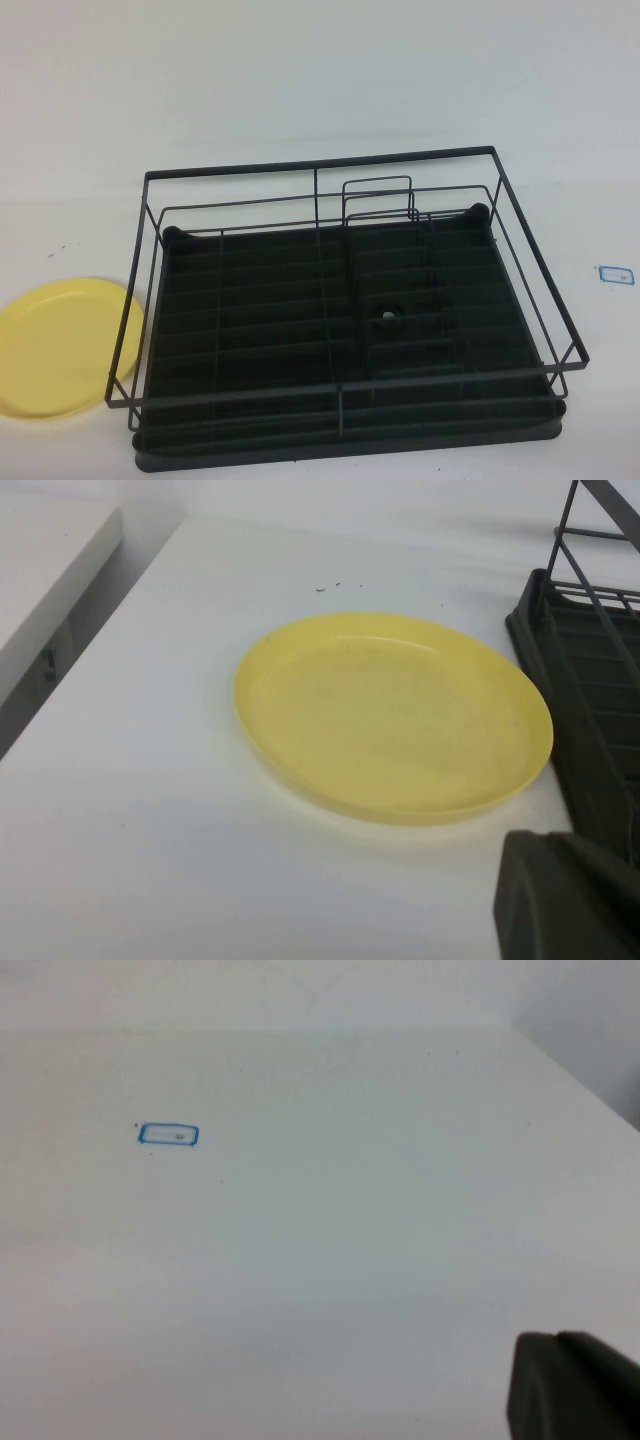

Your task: Place plate on rack

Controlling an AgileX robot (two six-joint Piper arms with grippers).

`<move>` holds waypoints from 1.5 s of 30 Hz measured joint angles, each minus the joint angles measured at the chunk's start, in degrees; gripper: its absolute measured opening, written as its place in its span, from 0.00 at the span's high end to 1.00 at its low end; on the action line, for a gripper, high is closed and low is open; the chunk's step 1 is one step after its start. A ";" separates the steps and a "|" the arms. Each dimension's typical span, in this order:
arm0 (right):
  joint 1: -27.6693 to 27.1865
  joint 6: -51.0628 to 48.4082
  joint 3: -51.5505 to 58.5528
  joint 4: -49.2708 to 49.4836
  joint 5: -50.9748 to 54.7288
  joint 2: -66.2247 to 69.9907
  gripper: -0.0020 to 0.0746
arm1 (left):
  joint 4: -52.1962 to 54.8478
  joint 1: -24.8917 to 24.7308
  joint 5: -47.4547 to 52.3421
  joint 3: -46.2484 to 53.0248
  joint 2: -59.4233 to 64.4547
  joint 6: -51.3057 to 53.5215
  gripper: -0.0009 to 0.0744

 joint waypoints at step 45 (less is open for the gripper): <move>0.00 -0.12 0.00 -14.21 -1.78 0.00 0.98 | -32.85 0.00 -20.47 -3.47 0.10 -19.69 0.99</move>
